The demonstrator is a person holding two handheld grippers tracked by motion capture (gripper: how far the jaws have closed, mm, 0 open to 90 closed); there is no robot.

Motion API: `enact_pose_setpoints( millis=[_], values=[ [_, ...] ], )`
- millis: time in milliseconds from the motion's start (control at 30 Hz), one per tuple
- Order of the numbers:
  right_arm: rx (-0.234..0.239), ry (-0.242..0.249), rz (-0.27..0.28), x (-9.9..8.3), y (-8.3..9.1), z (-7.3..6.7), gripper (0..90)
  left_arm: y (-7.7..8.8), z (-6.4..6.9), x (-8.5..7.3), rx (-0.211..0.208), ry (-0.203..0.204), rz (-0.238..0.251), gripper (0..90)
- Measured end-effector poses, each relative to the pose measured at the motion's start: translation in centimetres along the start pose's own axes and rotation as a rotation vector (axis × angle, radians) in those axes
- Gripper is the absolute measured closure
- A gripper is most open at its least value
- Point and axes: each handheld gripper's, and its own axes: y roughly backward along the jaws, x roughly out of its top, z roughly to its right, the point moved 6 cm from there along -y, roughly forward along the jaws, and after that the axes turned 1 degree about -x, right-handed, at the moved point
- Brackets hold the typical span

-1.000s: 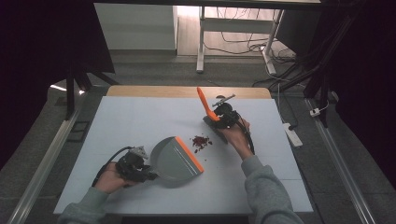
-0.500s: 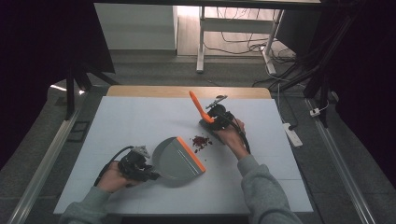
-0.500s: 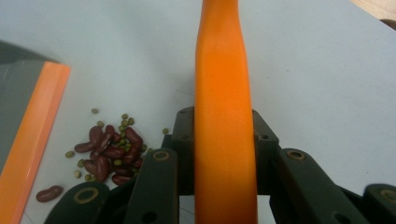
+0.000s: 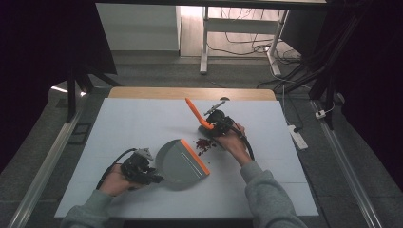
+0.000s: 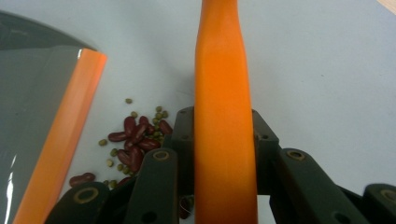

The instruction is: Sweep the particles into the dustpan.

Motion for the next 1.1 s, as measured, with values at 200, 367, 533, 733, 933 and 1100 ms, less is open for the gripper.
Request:
enact_pose_setpoints(
  millis=[200,367,533,733,933,1100],
  values=[
    [0.006,0.015,0.004,0.0,0.0,-0.7,70.4,0.0,0.0,0.0,-0.002,0.001,-0.001,62.0],
    [0.011,0.03,0.006,0.0,0.0,-1.3,70.5,0.0,0.0,0.0,-0.002,0.001,-0.001,62.0],
    [0.015,0.03,0.016,0.0,0.1,-1.8,70.4,-0.1,0.0,0.0,-0.002,0.001,-0.002,62.0],
    [0.054,0.024,0.027,0.0,0.2,-2.5,70.5,-0.1,0.0,0.0,-0.002,0.001,-0.002,62.0],
    [0.064,0.033,0.026,0.2,0.2,-3.5,70.4,-0.1,0.0,0.0,-0.002,0.001,-0.002,62.0],
    [0.071,0.045,0.027,0.2,0.2,-4.0,70.5,-0.1,0.0,0.0,-0.003,0.001,-0.001,62.0]
  ],
)
